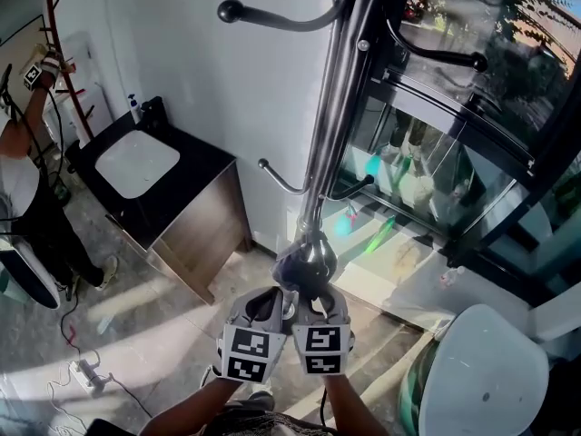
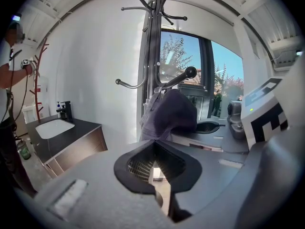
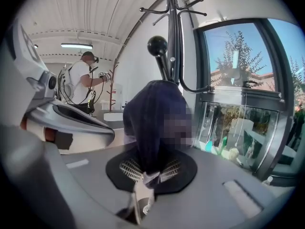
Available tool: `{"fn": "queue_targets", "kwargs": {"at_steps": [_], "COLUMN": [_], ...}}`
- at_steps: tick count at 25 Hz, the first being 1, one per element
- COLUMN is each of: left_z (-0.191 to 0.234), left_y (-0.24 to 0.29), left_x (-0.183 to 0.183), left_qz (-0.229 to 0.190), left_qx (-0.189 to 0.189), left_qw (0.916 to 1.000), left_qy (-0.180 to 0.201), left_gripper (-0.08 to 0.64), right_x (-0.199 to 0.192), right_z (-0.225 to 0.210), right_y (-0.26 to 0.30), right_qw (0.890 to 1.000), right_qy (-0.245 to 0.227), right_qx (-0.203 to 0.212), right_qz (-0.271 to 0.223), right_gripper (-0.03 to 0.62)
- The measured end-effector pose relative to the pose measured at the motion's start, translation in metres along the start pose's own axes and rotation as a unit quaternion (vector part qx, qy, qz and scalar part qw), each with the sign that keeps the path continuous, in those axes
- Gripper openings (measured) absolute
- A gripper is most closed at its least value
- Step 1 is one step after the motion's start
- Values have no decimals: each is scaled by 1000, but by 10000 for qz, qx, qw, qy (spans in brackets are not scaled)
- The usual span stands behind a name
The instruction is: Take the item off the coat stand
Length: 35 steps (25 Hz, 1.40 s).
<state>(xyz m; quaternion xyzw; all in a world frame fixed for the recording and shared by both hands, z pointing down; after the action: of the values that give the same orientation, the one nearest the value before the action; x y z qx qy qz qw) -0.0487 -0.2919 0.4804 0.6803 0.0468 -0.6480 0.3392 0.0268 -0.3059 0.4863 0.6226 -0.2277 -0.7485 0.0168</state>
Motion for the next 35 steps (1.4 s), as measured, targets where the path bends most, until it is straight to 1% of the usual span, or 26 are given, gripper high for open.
{"fn": "queue_targets", "kwargs": {"at_steps": [5,15,35], "left_z": [-6,-20,-48], "left_y": [-3,-23,-67], "left_x": [2,4,4], "left_qz": [-38,-145,-341], "left_qx": [-3,27,133], "left_qw": [10000,9999,9993], "left_qy": [12,78,106], "left_gripper": [2,2,2], "right_x": [7,16,20], "right_z": [-4,-1,8], "right_y": [-13,-38,-94], "right_qw": [9998,9991,9977], "right_qy": [-104,-171,-282], "right_qx": [-97,-108,-125], "right_qz": [-157,-375,-597], "right_gripper": [29,29,29]}}
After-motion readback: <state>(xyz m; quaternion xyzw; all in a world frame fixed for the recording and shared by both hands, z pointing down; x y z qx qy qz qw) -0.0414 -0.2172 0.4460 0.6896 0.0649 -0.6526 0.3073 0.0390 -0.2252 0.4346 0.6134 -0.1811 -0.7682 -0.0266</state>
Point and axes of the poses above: the fingertips, and each gripper's own axes: y forward along the fingers, z to its left, x out of its top, the point moved 2 cm from there along -y, backward along the fingers, and after that the axes turned 1 degree about -x, right-handed, at the moved point
